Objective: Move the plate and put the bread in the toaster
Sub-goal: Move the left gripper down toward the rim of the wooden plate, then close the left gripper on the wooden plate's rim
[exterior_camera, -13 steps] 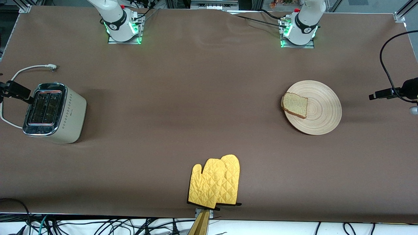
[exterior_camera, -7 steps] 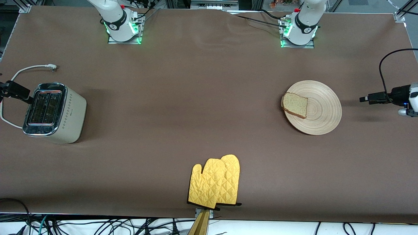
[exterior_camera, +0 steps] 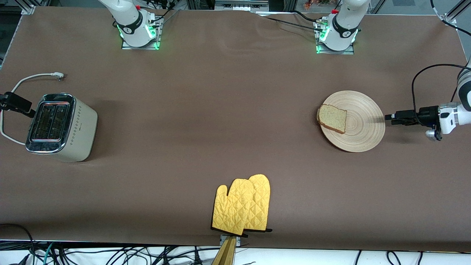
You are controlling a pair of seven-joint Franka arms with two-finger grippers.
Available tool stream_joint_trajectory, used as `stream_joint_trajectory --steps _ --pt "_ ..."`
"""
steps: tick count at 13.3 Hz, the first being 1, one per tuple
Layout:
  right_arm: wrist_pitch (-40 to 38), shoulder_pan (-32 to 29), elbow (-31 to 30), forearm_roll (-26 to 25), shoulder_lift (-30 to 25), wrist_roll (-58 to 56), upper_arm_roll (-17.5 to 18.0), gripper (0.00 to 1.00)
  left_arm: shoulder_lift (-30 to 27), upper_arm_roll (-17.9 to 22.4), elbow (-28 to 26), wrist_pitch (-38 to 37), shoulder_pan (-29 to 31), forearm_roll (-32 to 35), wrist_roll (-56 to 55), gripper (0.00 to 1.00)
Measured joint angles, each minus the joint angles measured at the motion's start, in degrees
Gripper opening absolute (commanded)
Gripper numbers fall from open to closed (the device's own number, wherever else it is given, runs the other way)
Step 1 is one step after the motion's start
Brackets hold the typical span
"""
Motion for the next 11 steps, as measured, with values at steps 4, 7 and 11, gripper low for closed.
stream_joint_trajectory --steps 4,7,11 --pt "0.00 0.09 0.00 0.00 0.08 0.00 0.18 1.00 -0.07 -0.11 -4.89 6.33 -1.10 -0.83 1.46 1.00" --pt "0.00 0.11 0.00 0.00 0.09 0.00 0.18 1.00 -0.89 -0.06 -4.86 6.45 -1.10 -0.72 2.56 1.00" --pt "0.00 0.11 0.00 0.00 0.09 0.00 0.18 1.00 -2.76 0.57 -3.43 5.43 -1.01 1.36 2.80 1.00"
